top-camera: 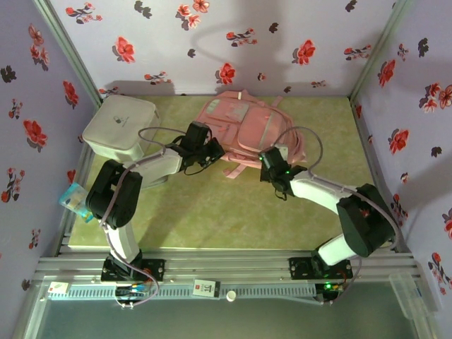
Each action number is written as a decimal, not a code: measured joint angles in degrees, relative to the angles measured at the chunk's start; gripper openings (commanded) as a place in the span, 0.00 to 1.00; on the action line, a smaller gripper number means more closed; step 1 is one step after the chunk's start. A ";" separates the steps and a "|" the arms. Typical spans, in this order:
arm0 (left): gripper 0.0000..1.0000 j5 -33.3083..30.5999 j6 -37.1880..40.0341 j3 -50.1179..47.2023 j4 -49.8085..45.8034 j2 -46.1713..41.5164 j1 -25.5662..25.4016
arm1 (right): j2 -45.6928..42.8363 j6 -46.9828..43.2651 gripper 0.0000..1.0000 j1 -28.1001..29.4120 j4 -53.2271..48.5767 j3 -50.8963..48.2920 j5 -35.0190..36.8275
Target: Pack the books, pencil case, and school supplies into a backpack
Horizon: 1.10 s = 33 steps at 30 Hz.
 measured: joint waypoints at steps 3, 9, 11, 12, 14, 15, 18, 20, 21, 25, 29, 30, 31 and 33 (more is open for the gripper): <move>0.00 0.33 1.01 0.00 -0.42 0.00 0.70 | -0.39 -0.15 0.01 -1.81 0.44 -0.68 -2.05; 0.11 0.61 5.60 1.62 -3.65 1.99 3.08 | -0.70 -2.08 0.00 -2.08 0.46 -0.42 -10.23; 0.21 0.20 7.67 2.19 -4.74 2.82 4.11 | -0.46 -2.69 0.00 -1.79 0.39 0.31 -13.33; 0.26 -0.42 8.57 2.27 -5.38 2.97 4.79 | -0.07 -2.91 0.00 -1.38 0.33 1.09 -14.82; 0.34 -1.42 10.01 2.25 -6.43 3.04 6.21 | 1.16 -3.13 0.00 -0.44 -0.02 2.93 -16.87; 0.39 -1.90 10.47 2.25 -6.64 3.02 6.97 | 2.16 -3.13 0.00 0.33 -0.24 4.11 -17.92; 0.49 -3.30 11.41 1.46 -6.80 2.12 8.70 | 5.75 -3.10 0.00 3.26 -0.48 7.50 -20.68; 0.54 -3.91 11.32 -0.02 -7.10 0.35 9.40 | 8.31 -2.95 0.00 5.14 -0.44 9.90 -22.27; 0.56 -4.11 11.21 -1.03 -7.15 -0.92 9.64 | 9.62 -2.84 0.00 5.92 -0.39 11.19 -23.06; 0.60 -3.76 8.66 -5.92 -5.27 -5.99 9.66 | 14.36 -1.97 0.00 8.35 0.07 16.17 -25.70; 0.61 -0.90 3.72 -10.84 0.42 -7.69 9.66 | 17.20 -1.09 0.00 9.51 0.90 19.26 -27.39; 0.61 -0.09 2.25 -12.04 1.88 -7.58 9.62 | 17.55 -0.96 0.00 9.70 0.92 19.65 -27.74; 0.61 0.66 1.03 -12.90 2.78 -7.45 9.55 | 17.84 -0.94 0.00 9.79 0.90 20.04 -28.06; 0.61 1.86 -0.70 -13.42 4.46 -6.60 9.46 | 18.10 -0.90 0.00 9.88 0.92 20.33 -28.46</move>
